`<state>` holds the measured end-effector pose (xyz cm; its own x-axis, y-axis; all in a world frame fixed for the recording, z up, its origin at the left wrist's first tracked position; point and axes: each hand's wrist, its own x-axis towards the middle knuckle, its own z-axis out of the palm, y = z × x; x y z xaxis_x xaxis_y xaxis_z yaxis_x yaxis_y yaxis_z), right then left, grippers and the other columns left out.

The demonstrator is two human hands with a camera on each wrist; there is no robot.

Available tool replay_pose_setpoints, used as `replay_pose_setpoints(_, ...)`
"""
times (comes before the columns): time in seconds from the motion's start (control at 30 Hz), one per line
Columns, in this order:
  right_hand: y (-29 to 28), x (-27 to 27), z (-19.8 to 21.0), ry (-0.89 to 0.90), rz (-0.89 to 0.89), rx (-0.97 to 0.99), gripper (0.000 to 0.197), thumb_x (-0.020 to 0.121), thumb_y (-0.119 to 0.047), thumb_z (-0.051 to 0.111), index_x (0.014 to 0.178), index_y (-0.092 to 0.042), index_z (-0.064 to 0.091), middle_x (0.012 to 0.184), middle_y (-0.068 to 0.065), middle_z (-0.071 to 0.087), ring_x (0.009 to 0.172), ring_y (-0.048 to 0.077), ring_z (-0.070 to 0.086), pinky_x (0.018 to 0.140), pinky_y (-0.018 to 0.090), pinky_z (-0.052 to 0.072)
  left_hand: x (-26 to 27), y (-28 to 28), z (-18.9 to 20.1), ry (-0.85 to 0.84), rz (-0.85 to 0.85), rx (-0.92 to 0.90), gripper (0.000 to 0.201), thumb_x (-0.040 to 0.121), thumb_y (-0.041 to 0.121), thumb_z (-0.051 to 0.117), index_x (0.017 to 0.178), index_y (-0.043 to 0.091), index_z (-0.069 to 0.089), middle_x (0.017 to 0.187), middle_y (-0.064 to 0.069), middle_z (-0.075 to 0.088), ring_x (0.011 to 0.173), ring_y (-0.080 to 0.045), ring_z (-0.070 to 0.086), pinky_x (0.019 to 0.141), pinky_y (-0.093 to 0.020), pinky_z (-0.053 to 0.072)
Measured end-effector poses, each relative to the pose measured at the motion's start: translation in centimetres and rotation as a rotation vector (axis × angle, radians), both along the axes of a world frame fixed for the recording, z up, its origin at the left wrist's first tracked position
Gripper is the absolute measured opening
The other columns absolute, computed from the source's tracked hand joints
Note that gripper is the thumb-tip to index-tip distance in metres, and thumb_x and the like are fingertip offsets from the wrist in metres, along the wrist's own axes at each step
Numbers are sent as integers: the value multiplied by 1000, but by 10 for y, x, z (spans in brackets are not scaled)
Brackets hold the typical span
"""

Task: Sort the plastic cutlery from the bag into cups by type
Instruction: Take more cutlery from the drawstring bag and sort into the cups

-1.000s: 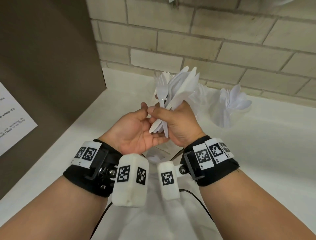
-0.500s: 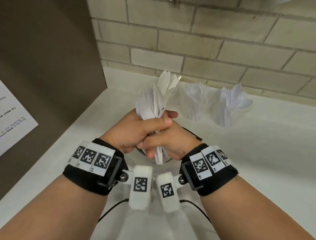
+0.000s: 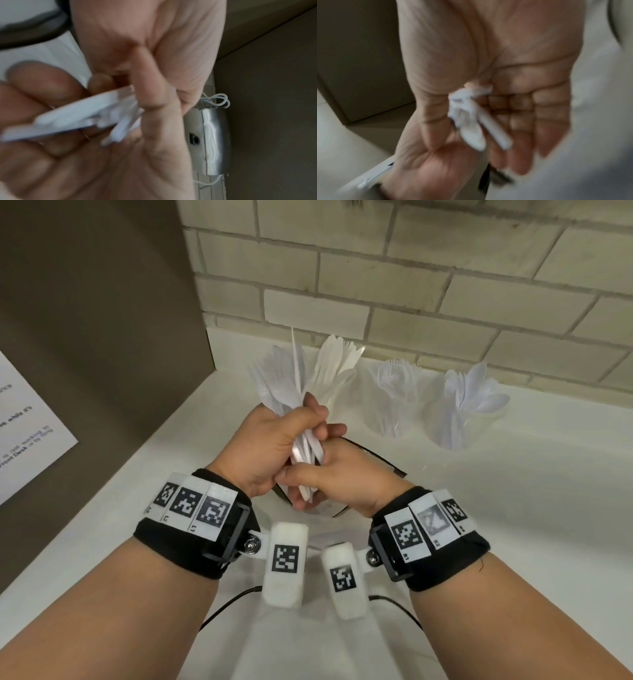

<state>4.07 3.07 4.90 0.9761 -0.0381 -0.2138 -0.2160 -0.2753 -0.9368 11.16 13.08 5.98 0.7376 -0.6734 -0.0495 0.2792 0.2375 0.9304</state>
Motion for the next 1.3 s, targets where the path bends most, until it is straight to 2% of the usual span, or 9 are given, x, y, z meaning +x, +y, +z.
replay_pose_setpoints(0.1,-18,3,14,-48,-134,-272,46,73,-55,72,91,-13,70,82,0,73,71,12,70,68,28,57,3,3,0,78,93,-89,24,91,2,52,70,12,57,57,-2,51,67,-20,67,70,-36,58)
replay_pose_setpoints(0.23,-31,10,36,-347,-588,-72,40,79,-45,72,68,-10,56,64,9,53,51,19,49,56,28,44,7,6,-6,47,65,14,12,79,2,58,82,13,56,57,-5,46,50,-18,47,53,-31,48)
replay_pose_setpoints(0.43,-26,19,42,-386,-572,-172,27,83,-38,71,77,-12,67,62,-11,56,56,8,51,60,26,48,-2,-3,-11,-115,-80,231,5,72,6,57,77,8,55,57,-11,44,53,-23,41,54,-31,41)
replay_pose_setpoints(0.63,-32,23,32,-401,-637,-199,24,95,-25,52,73,-15,54,73,6,60,66,19,53,66,38,49,-6,-6,-19,-103,-107,288,14,88,-1,50,78,5,57,64,-12,51,57,-22,54,65,-41,58)
replay_pose_setpoints(0.73,-32,21,40,-494,-768,-51,21,101,-25,38,84,-18,47,69,6,70,65,19,61,64,35,51,-10,-6,-23,-91,-126,302,11,87,5,54,77,2,58,65,-13,60,63,-25,62,80,-51,56)
replay_pose_setpoints(0.87,-35,11,60,-643,-828,249,23,105,-28,28,89,-18,42,55,4,48,42,21,54,49,34,52,-9,-7,-27,-182,-97,332,13,93,8,52,96,-4,58,82,-16,61,69,-12,68,77,-41,57)
replay_pose_setpoints(1.0,-34,12,57,-497,-654,-23,29,94,-38,56,76,-16,51,54,-3,40,40,11,33,42,23,30,-6,-8,-27,-441,-66,457,15,95,14,51,103,2,47,72,-7,55,56,-2,57,54,-20,49)
replay_pose_setpoints(1.1,-31,15,50,-398,-577,-209,27,81,-30,73,61,-19,59,44,-13,45,38,4,37,47,22,32,-6,-10,-28,-577,-73,513,15,94,18,51,98,9,40,69,-6,49,62,-14,50,62,-39,48)
replay_pose_setpoints(1.3,-32,18,49,-261,-563,-227,26,68,-27,84,60,-14,63,49,-10,53,36,1,42,43,16,31,-5,-11,-28,-666,-42,578,23,93,17,51,111,13,37,77,-4,52,67,-18,54,68,-34,50)
